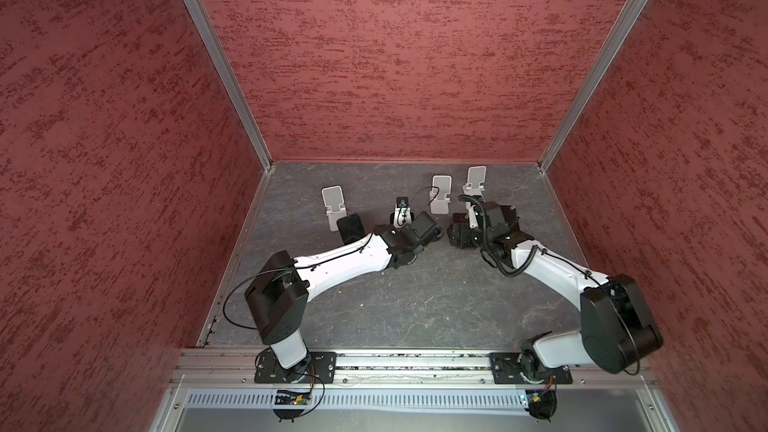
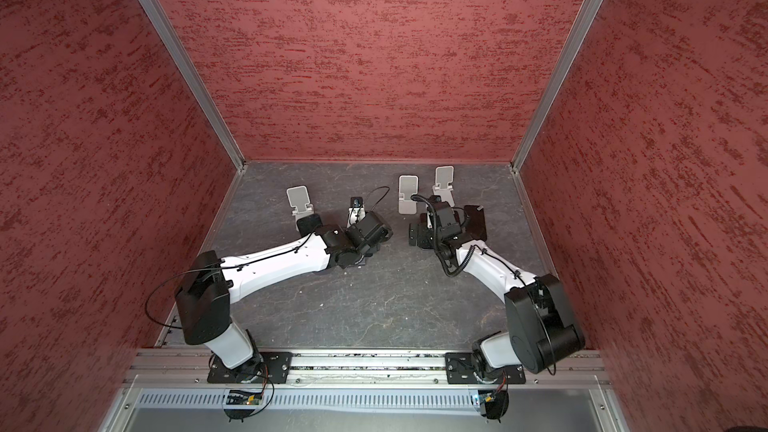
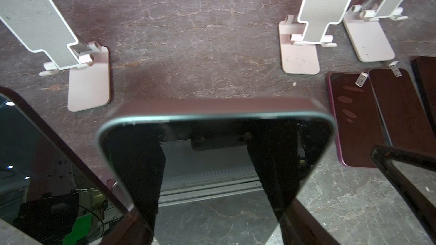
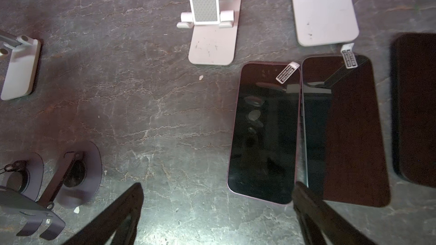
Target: Remove the phone from the phone stand
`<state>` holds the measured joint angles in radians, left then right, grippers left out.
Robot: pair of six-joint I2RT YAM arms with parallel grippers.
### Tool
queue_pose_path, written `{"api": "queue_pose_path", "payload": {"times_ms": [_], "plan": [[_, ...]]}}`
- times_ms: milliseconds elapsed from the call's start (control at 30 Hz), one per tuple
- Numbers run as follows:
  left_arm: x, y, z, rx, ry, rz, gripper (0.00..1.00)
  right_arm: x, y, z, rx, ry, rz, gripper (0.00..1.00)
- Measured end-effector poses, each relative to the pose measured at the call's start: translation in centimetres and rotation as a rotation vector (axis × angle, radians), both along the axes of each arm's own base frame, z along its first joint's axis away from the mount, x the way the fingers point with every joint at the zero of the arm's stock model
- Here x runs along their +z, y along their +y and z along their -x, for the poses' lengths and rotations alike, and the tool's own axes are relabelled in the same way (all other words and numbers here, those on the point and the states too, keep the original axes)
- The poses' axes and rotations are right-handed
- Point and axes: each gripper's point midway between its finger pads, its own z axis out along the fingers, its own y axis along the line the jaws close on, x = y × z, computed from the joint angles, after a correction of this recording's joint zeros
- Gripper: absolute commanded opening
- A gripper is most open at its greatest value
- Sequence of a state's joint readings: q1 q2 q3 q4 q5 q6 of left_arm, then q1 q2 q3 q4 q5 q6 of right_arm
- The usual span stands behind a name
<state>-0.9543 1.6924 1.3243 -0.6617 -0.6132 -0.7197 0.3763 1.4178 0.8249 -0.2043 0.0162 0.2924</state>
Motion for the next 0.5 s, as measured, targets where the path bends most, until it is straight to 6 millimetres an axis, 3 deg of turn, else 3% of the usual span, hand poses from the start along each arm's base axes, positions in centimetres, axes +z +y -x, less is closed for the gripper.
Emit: {"api": "queue_pose_path", "payload": {"times_ms": [233, 500], "plan": [[1.3, -1.9, 0.5, -0.053, -0.003, 0.035, 0.64, 2.4, -1.0, -0.2, -0.045, -0.072, 0.011, 0.99], [2.0, -3.3, 0.7, -0.086, 0.008, 0.072, 0.64, 3.0, -2.3, -0.6, -0.100, -0.096, 0.046, 0.99]]}}
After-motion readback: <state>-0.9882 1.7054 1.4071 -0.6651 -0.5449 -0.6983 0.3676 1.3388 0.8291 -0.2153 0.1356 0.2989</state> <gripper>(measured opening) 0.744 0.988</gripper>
